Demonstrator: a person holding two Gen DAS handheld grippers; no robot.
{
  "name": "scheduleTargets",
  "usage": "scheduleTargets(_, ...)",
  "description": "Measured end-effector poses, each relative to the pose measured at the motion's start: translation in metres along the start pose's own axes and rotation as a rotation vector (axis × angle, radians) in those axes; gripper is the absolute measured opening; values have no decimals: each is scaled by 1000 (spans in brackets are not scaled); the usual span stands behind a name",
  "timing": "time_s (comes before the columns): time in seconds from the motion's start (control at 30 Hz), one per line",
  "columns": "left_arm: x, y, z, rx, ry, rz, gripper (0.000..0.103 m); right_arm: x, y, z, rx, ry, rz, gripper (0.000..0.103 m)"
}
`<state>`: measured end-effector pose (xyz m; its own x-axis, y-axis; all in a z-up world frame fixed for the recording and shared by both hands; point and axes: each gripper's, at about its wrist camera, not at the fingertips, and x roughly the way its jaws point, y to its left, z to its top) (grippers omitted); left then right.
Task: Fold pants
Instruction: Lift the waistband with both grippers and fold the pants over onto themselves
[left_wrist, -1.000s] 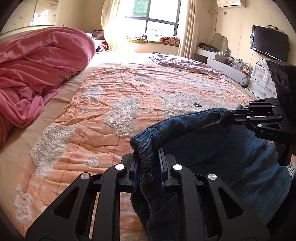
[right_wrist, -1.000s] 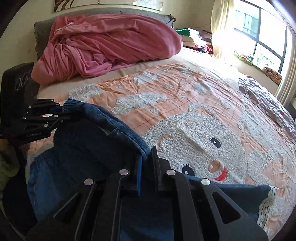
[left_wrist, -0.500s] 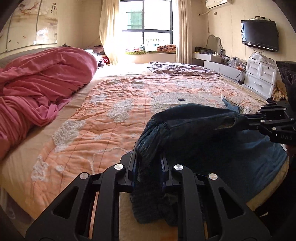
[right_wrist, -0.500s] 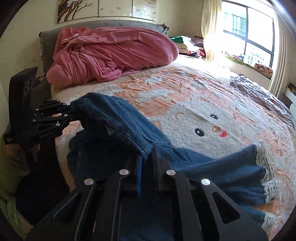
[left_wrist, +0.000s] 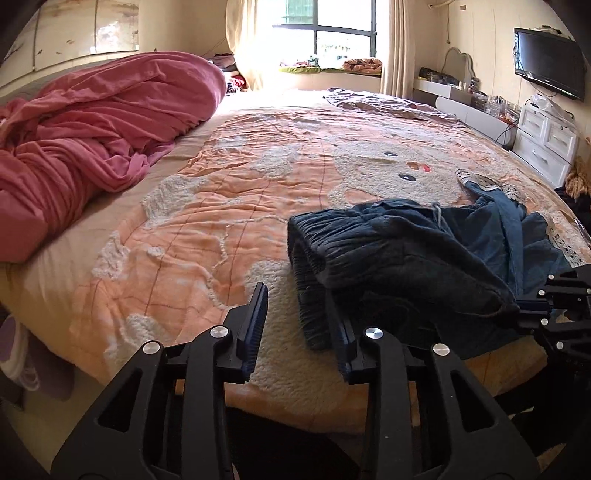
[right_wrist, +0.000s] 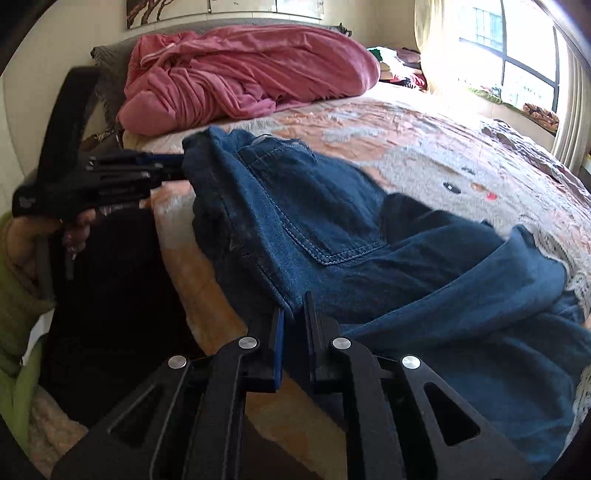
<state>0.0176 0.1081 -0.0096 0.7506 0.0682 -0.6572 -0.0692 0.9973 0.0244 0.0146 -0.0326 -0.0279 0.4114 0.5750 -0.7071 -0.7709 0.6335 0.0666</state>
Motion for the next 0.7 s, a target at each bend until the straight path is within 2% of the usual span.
scheduleTargets(0.1, -16, 8, -1, -23, -2, 33, 26, 2, 3, -2, -4, 6, -3, 11)
scheduleTargets(0.2, -40, 4, 12, -11, -53, 36, 29, 5, 5, -3, -3, 3, -7, 12)
scheduleTargets(0.27, -51, -10, 26, 16, -96, 10, 31, 6, 5, -6, 8, 3, -7, 13)
scheduleTargets(0.33, -49, -29, 39, 25, -96, -75, 31, 6, 3, -11, 37, -4, 8, 16)
scheduleTargets(0.4, -39, -50, 43, 34, -64, -170, 31, 3, 3, -13, 51, -9, 19, 19)
scheduleTargets(0.47, -21, -70, 37, 67, -17, -204, 31, -4, 0, -14, 65, -13, 32, 20)
scheduleTargets(0.6, 21, -76, 8, 110, 105, -124, 30, -29, -13, -18, 142, -51, 68, 26)
scheduleTargets(0.67, 25, -72, -3, 111, 110, -129, 30, -46, -24, -18, 195, -101, 69, 34)
scheduleTargets(0.7, 23, -73, -5, 123, 104, -122, 30, -53, -27, -17, 209, -121, 52, 34)
